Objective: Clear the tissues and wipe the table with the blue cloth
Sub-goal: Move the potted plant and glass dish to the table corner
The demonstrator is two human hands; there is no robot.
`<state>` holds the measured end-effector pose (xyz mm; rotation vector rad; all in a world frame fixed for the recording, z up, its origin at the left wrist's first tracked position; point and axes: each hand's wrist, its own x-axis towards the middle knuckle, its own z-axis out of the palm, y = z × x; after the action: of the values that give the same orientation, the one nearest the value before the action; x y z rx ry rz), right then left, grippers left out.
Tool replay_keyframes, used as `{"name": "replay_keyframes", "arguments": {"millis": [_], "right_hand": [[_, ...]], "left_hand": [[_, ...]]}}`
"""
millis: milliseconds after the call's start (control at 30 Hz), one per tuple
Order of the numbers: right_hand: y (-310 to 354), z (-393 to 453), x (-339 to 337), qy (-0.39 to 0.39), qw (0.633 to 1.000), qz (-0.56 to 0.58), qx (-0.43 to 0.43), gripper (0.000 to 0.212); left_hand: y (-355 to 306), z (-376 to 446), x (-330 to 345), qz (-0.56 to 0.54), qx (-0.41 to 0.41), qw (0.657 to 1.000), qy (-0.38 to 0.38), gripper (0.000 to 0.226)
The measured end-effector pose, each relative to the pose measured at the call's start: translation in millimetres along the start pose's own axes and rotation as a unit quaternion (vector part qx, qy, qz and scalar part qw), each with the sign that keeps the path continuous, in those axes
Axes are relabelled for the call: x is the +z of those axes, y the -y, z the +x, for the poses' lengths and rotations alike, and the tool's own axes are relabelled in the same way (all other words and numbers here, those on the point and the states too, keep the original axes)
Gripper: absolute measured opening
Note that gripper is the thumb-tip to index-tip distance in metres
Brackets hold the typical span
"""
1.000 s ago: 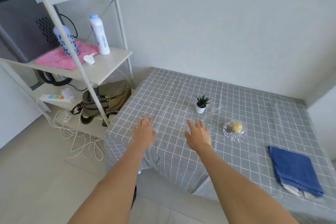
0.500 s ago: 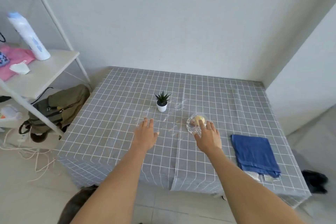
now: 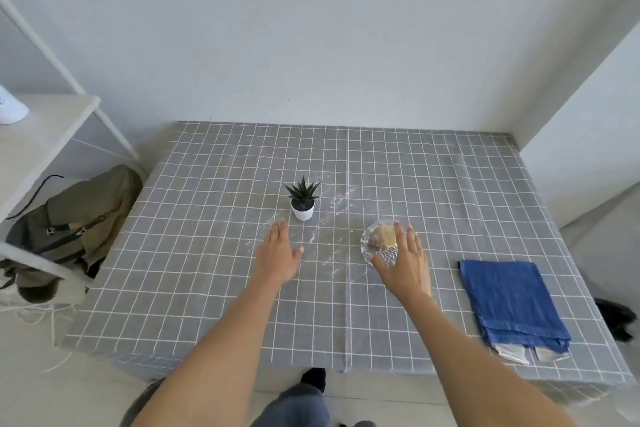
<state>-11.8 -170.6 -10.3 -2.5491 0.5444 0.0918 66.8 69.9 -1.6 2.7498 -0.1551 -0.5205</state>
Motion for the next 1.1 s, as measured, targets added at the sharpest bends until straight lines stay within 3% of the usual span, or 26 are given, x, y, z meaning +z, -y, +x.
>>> {"name": "replay_keyframes", "arguments": {"millis": [200,467,800,1100], "right_hand": [[-5,7,26,-0.038,0.996,0.078,0.029,0.104],[-11,16,43,-0.079,0.991,0.111,0.006,0.111],[-13,24,49,-0.126,0.984,0.124,-0.011,0.105],[-9,39,50,-0.166,0.979,0.11,-0.037,0.104]], "left_hand": [[-7,37,7,-0.151,0.029,0.986,-0.06,0.092],[-15,69,22,-0.325,0.023,0.932,-0.157,0.072],[-21,82,29,-0.334,0.077,0.908,-0.24,0.044],[-20,83,26,-0.336,0.078,0.909,-0.233,0.045]]}}
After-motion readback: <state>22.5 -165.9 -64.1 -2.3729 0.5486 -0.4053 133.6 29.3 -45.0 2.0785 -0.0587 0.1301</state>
